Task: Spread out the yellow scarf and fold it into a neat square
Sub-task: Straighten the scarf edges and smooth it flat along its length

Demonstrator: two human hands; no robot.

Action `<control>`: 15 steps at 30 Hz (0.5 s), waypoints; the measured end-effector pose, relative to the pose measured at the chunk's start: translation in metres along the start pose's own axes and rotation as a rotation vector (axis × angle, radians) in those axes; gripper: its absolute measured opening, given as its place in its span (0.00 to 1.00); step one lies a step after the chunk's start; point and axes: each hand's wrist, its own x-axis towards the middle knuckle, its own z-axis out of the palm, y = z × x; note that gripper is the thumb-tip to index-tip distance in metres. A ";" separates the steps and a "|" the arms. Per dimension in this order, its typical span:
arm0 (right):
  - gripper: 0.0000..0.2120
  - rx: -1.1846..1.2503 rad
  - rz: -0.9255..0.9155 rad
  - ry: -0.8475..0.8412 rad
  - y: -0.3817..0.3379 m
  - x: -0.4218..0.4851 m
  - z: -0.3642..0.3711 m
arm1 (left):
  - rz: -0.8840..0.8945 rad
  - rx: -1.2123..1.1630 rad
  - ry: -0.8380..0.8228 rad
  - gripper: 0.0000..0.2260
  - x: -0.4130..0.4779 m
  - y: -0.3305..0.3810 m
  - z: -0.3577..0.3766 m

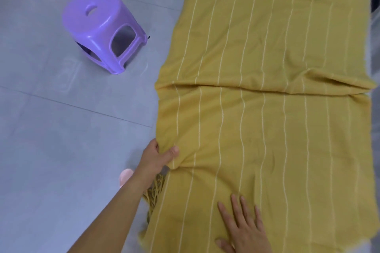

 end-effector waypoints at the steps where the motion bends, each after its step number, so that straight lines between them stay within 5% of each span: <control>1: 0.49 -0.018 -0.020 0.003 0.005 -0.003 0.000 | -0.054 0.025 -0.099 0.23 -0.003 -0.005 -0.003; 3: 0.46 -0.031 -0.046 -0.007 0.010 -0.007 -0.001 | -0.099 0.104 -0.214 0.18 -0.012 -0.016 -0.008; 6: 0.43 -0.024 -0.034 -0.021 0.009 -0.012 -0.001 | 0.003 0.151 -0.043 0.03 -0.025 -0.020 -0.020; 9: 0.45 -0.005 -0.016 -0.041 0.004 -0.018 0.001 | 0.140 -0.001 0.097 0.11 -0.035 -0.008 -0.028; 15: 0.59 -0.086 -0.150 -0.204 0.004 -0.031 0.004 | 0.292 0.079 0.045 0.09 -0.037 0.015 -0.019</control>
